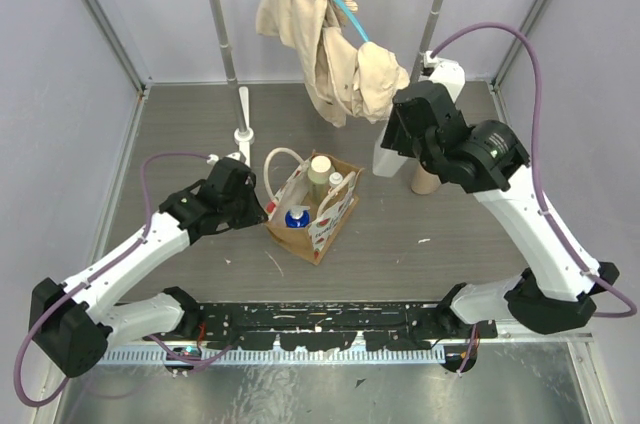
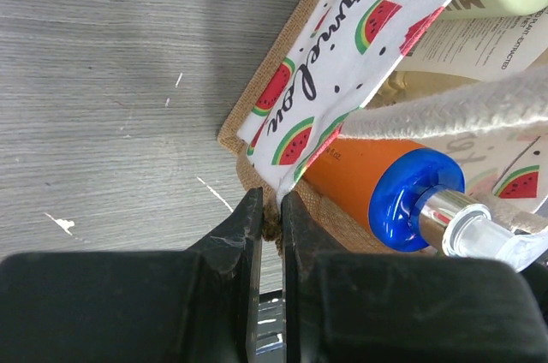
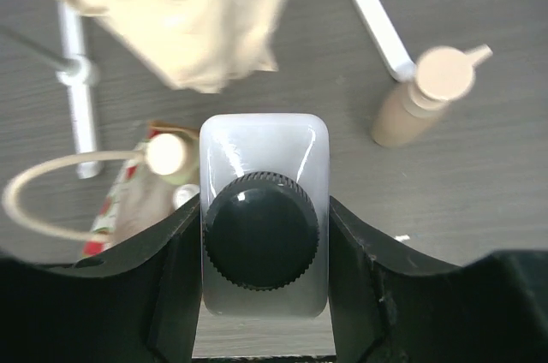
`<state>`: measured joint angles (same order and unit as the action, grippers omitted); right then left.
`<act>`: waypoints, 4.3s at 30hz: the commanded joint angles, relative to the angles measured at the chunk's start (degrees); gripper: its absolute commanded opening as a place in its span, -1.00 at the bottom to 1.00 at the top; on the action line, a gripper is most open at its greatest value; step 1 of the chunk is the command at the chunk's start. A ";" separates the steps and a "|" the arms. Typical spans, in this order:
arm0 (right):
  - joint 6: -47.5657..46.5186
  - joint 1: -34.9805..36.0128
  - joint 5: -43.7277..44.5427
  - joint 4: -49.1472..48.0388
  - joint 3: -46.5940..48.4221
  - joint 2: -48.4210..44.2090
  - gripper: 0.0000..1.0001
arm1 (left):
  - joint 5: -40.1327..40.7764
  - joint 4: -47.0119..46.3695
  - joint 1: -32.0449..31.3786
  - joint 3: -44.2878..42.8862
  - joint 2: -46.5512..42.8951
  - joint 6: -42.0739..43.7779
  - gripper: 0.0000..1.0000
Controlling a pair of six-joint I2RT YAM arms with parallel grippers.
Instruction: Take the personal care products out of the canvas bag
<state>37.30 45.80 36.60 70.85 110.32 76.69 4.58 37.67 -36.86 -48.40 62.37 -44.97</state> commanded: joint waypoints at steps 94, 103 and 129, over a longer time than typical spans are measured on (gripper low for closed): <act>-22.22 -4.84 -27.77 -37.83 -21.75 24.59 0.44 | 0.30 7.09 -0.13 0.60 2.92 1.38 -0.67; -22.97 -4.79 -28.04 -35.42 -20.11 25.15 0.04 | 0.07 6.89 -0.11 0.85 2.77 1.29 -0.67; -22.46 -4.49 -19.45 -20.38 9.24 8.54 -0.14 | 0.57 7.31 -0.14 1.57 2.41 1.11 -0.64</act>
<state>15.09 41.52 12.32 51.51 111.20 89.67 4.56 39.00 -36.86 -49.54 64.20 -44.21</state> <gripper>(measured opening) 0.567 0.180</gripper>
